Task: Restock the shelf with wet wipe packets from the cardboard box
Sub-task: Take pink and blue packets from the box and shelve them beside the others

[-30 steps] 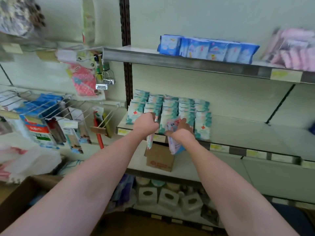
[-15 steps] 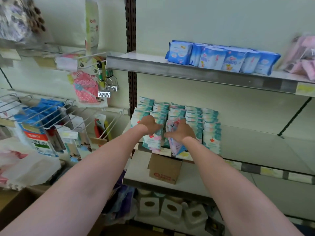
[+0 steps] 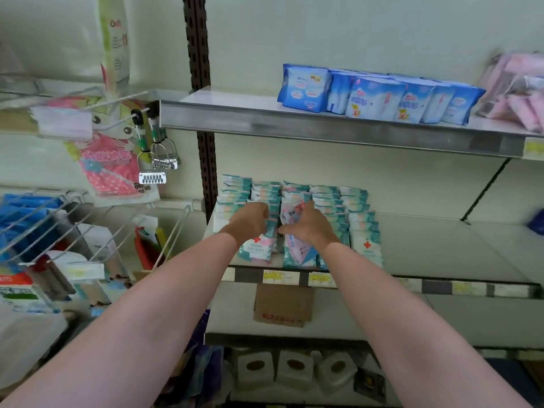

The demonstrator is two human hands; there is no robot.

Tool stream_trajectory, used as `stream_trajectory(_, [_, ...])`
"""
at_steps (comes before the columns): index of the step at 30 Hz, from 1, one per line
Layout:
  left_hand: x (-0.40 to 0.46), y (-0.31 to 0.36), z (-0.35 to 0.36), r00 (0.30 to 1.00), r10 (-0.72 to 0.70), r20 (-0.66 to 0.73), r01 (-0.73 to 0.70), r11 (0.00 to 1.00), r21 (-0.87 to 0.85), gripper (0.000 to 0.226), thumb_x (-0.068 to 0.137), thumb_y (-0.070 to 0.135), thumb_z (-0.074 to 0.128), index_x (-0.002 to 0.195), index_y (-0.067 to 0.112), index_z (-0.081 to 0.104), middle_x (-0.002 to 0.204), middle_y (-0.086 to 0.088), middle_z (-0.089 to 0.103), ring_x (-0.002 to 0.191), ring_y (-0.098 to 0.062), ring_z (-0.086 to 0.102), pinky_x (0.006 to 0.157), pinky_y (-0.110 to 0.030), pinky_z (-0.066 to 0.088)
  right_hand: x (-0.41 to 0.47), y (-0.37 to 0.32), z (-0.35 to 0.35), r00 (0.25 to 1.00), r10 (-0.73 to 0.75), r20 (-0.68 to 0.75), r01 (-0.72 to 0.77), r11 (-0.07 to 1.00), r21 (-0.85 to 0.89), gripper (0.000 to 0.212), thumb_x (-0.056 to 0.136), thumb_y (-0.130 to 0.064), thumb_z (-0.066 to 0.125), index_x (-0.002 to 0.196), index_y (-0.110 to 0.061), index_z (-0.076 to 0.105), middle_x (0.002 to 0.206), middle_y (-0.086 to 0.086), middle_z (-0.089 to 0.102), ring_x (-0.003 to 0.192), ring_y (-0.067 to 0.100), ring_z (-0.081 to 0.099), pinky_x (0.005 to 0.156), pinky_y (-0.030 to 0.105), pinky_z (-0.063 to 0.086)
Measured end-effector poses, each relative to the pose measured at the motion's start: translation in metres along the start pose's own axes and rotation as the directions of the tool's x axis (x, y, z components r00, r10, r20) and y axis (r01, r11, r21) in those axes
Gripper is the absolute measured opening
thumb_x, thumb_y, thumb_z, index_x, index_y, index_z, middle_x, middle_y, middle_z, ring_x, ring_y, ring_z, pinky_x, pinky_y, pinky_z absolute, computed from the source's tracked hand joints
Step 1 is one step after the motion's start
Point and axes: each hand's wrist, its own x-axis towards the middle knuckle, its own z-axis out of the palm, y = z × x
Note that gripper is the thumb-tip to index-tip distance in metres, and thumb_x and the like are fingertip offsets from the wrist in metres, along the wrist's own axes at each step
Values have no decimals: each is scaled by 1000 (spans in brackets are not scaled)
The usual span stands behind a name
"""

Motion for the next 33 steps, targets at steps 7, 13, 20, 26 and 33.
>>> stream_trajectory(7, [11,7,8,993,116,-2,-112,960,258,22,91,19,62,112,19,61,110,-3,62,95,-25,63,69,-33,45,10,4,2,991,119,-59,-119,993,2,105,56,-61,81,138,-14,34,121,5,61,108,30,61,86,45,56])
stream_trajectory(13, [12,2,13,991,124,46,-132,928,348,32,92,17,60,123,20,59,118,-4,48,97,-26,60,66,-34,41,19,2,-1,983,161,-86,-162,987,-16,111,63,-68,78,145,-12,28,131,7,58,116,31,59,88,42,55])
stream_trajectory(20, [21,25,12,986,164,-15,-150,931,333,25,91,13,52,116,15,58,115,-8,55,108,-28,55,75,-38,47,24,19,-22,966,216,-138,-206,975,85,111,70,-72,72,149,-10,25,140,5,54,123,29,56,89,37,48])
stream_trajectory(26, [42,75,16,966,258,18,-248,905,346,31,92,17,49,122,15,56,118,-10,60,107,-30,59,79,-37,49,39,44,-63,947,300,-116,-249,911,328,106,71,-67,74,150,-10,32,146,5,49,128,27,52,88,29,40])
stream_trajectory(33, [82,147,30,953,302,-20,-280,905,320,32,91,20,50,123,16,56,127,-9,59,115,-29,57,77,-35,41,72,108,-118,908,362,-212,-314,922,229,103,66,-70,74,140,-12,31,136,11,53,123,32,55,96,40,46])
